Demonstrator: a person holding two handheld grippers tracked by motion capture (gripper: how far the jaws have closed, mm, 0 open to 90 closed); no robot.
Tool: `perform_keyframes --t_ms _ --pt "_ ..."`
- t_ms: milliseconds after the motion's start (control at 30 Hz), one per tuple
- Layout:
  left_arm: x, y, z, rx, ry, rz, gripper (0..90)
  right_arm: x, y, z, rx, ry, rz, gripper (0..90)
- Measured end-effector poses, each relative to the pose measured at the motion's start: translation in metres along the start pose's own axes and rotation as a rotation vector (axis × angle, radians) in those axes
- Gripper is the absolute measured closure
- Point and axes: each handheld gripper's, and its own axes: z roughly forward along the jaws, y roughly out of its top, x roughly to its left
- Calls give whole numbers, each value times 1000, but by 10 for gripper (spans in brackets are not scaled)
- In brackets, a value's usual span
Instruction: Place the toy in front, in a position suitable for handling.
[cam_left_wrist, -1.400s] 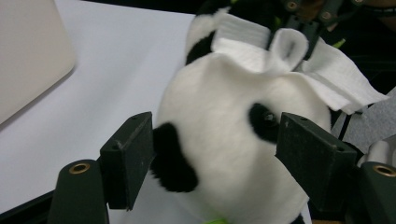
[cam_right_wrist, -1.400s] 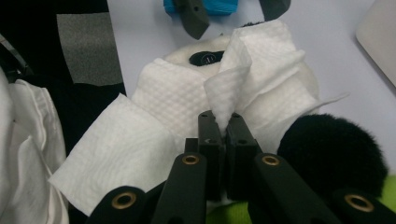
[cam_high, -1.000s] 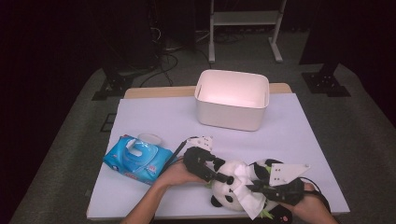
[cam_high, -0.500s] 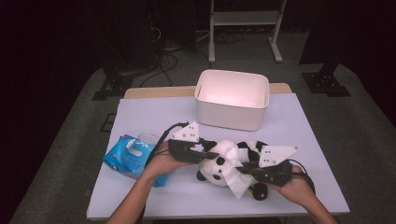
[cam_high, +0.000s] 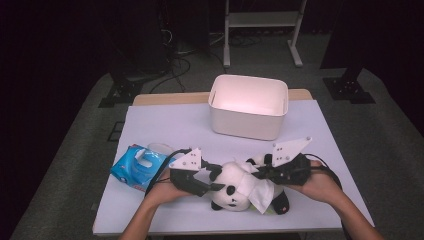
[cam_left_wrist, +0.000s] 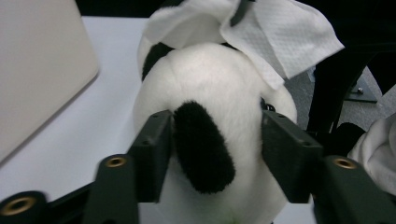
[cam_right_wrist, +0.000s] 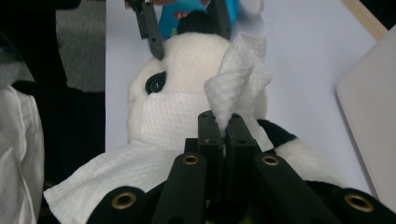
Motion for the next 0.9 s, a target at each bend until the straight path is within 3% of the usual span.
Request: perform_keyframes --t_ms 133,200,233,267,333,400,600,733,833,900 --pt "5 -1 9 32 -14 -88 249 5 0 4 17 7 3 865" --pt "6 0 15 48 -32 -112 204 5 0 3 8 17 2 865" --pt "5 0 16 49 -29 -103 226 6 0 2 1 20 0 865" --pt "4 2 16 46 -19 -59 289 6 0 1 -6 17 0 865" --pt "2 5 15 37 -14 -9 419 3 2 -5 -41 15 10 865" --pt "4 10 15 54 6 38 490 -3 5 -12 -77 -2 18 865" --pt "18 18 13 68 -4 136 517 -21 10 -37 -104 -80 17 864" --pt "25 20 6 39 0 163 516 -27 5 -46 -73 -132 11 864" --pt "24 16 8 29 -2 178 506 -27 -4 -36 -42 -106 16 863" --pt "23 13 10 15 -4 162 481 -24 -10 -25 3 -85 3 863"
